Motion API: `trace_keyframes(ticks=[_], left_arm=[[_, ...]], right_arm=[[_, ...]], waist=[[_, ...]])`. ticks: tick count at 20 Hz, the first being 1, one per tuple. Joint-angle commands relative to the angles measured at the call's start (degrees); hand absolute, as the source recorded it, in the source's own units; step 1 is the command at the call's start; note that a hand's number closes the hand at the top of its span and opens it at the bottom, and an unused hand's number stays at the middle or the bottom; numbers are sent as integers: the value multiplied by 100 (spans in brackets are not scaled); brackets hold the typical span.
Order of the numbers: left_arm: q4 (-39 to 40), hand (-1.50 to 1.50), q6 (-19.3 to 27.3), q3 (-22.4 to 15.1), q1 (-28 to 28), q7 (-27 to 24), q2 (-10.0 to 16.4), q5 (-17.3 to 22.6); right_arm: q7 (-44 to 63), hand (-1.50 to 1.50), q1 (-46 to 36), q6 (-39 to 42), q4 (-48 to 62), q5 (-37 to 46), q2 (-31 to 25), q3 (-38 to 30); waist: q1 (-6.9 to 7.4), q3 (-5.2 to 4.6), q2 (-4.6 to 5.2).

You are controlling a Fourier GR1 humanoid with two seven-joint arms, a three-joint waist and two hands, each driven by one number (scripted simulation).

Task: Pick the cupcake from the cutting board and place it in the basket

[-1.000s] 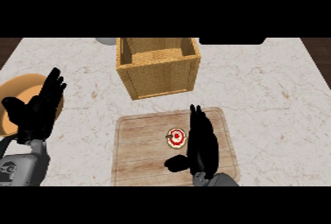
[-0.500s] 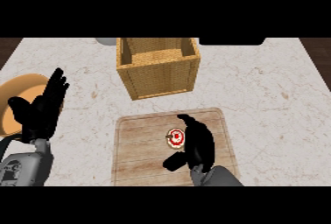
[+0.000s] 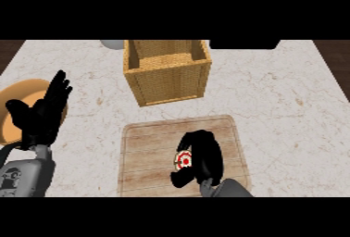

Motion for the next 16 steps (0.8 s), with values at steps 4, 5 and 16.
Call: trace_keyframes(ticks=[4,5,16], left_arm=[[-25,0,-154,-241,-259,41,-98,-1],[22,0,-92,-317,-366,33,-217,-32],[164,0,-97,-96,-404,91,-32,-24]], right_arm=[[-1461,150,-103,799,145,-397,160,2111],[-1603,150,-193,954,37,-373,159,2498],[-3505,150,-90,-780,-102,-1889,165,3197]], waist=[[585,65,219],[670,62,249],[366,65,167]])
